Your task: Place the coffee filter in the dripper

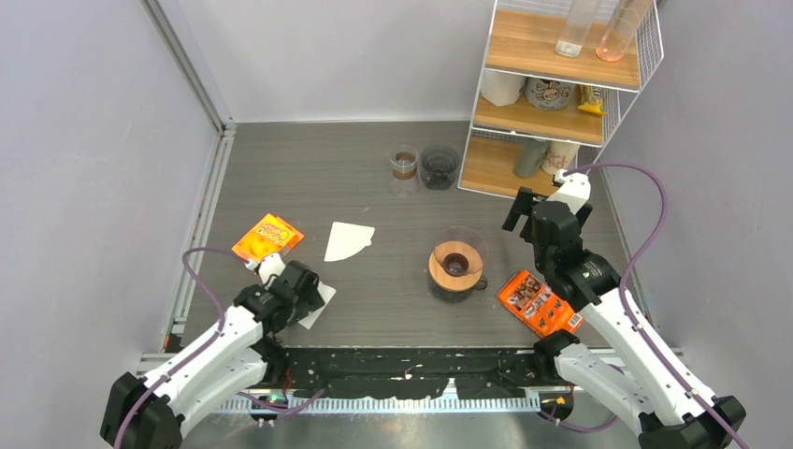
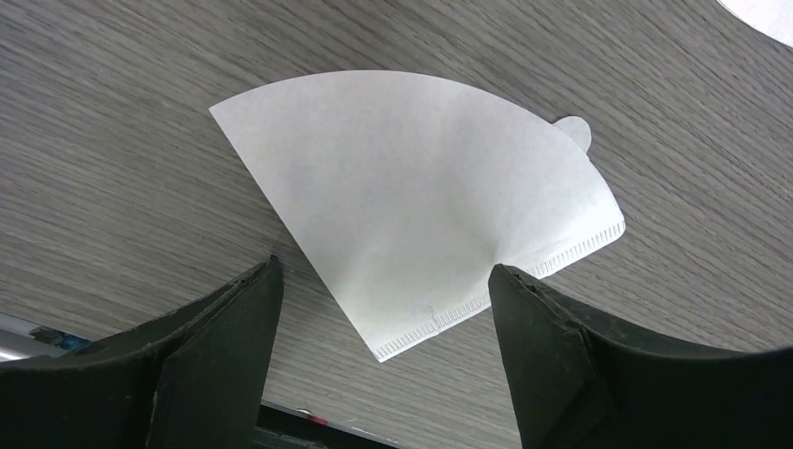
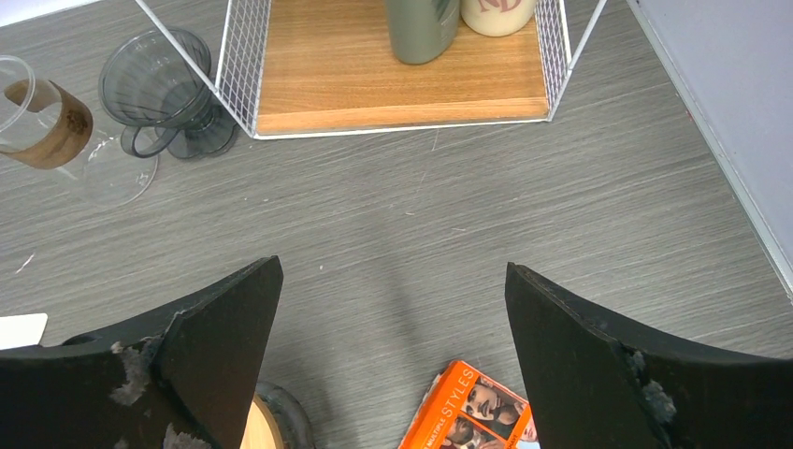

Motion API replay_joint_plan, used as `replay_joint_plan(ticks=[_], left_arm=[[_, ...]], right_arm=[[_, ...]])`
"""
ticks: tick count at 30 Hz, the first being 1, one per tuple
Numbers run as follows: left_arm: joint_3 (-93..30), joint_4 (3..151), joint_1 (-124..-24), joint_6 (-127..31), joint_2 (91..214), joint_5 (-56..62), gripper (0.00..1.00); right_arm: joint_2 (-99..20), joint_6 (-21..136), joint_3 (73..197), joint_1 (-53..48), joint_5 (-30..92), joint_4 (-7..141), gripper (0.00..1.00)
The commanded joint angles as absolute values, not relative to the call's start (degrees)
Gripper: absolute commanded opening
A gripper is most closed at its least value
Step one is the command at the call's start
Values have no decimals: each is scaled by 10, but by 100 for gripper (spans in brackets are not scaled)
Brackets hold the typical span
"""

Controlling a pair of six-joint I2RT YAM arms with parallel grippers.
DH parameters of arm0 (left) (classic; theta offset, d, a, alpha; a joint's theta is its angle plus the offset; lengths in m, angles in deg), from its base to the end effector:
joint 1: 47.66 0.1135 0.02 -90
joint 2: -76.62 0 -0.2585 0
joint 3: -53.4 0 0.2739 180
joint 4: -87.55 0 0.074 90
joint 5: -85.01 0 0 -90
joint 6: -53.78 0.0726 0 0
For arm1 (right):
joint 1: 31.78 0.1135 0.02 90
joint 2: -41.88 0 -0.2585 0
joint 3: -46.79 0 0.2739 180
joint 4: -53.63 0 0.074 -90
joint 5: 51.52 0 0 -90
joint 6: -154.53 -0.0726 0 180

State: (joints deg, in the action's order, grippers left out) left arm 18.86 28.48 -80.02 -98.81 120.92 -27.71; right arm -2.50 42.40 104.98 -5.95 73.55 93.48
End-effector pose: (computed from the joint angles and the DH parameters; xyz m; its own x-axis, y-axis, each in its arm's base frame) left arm 0.1466 -0.0597 0.1162 -0.6963 -0.5282 -0.4860 -0.5262 0.8361 -0.1548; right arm 0.2172 0.0588 0.3011 -0.3253 0.1851 -0.9273 0.2490 0.9628 0.1048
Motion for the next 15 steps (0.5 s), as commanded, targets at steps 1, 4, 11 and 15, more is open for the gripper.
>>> replay_joint_plan(ticks=[1, 4, 11, 15], left_arm=[[195, 330, -796, -1007, 1231, -269, 86], [196, 356, -795, -999, 1257, -252, 83], [173, 408, -795, -944, 1308, -217, 79], [143, 414, -796, -899, 1362, -196, 79]], right_arm=[[-22, 430, 1050, -58, 745, 908, 95], [-21, 430, 1049, -58, 743, 909, 95], [-19, 431, 1049, -58, 743, 909, 96], [-17, 431, 1047, -58, 745, 908, 95]])
